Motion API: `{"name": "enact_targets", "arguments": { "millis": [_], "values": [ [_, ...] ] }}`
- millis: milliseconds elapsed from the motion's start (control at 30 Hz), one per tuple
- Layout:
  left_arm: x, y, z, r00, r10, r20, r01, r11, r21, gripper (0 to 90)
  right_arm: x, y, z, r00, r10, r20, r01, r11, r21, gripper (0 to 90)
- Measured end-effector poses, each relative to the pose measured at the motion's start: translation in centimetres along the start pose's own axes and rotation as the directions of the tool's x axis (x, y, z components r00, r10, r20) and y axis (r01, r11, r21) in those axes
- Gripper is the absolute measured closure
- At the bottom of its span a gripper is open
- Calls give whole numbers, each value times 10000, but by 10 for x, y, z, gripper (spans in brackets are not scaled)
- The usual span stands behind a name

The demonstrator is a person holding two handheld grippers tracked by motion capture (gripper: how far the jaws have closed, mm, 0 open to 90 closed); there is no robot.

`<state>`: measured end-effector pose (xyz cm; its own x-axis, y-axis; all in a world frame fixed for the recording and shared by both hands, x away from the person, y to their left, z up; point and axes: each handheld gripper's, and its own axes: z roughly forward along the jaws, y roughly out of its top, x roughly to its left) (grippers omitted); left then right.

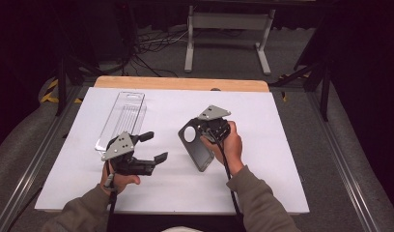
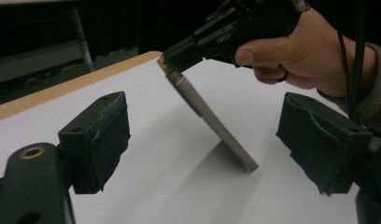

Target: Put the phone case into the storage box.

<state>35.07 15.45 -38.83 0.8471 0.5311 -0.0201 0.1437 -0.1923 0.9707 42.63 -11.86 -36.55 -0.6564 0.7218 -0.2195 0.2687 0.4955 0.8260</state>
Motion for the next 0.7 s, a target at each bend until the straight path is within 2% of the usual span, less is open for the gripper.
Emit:
{"name": "enact_targets", "arguments": {
  "millis": [100, 200, 267, 300, 400, 533, 633, 700],
  "values": [
    [-8, 6, 14, 10000, -27, -54, 27, 10000, 55, 188, 1, 0, -2, 9999, -66, 94, 67, 10000, -60, 887],
    [-14, 9, 27, 9996, -251, -125, 252, 9996, 102, 229, 3, -1, -5, 9995, -100, 283, 107, 9997, -219, 888],
    [-16, 11, 34, 9992, -229, -331, 234, 9996, 167, 244, 5, -1, -8, 9991, -126, 412, 140, 9993, -344, 889],
    [-17, 12, 38, 9990, -312, -328, 317, 9994, 160, 254, 6, -1, -9, 9987, -112, 492, 133, 9990, -428, 890],
    [-19, 13, 47, 9961, -524, -711, 536, 9984, 155, 298, 9, -2, -15, 9974, -174, 705, 222, 9974, -678, 891],
    [-21, 14, 52, 9933, -668, -945, 681, 9976, 109, 394, 13, -3, -22, 9956, -102, 930, 195, 9948, -1004, 891],
    [-20, 14, 50, 9913, -592, -1179, 600, 9982, 33, 488, 15, -4, -25, 9941, -189, 1064, 312, 9929, -1150, 891],
    [-18, 14, 49, 9899, -570, -1298, 595, 9981, 159, 552, 17, -4, -27, 9924, -218, 1212, 375, 9910, -1289, 891]
  ]
}}
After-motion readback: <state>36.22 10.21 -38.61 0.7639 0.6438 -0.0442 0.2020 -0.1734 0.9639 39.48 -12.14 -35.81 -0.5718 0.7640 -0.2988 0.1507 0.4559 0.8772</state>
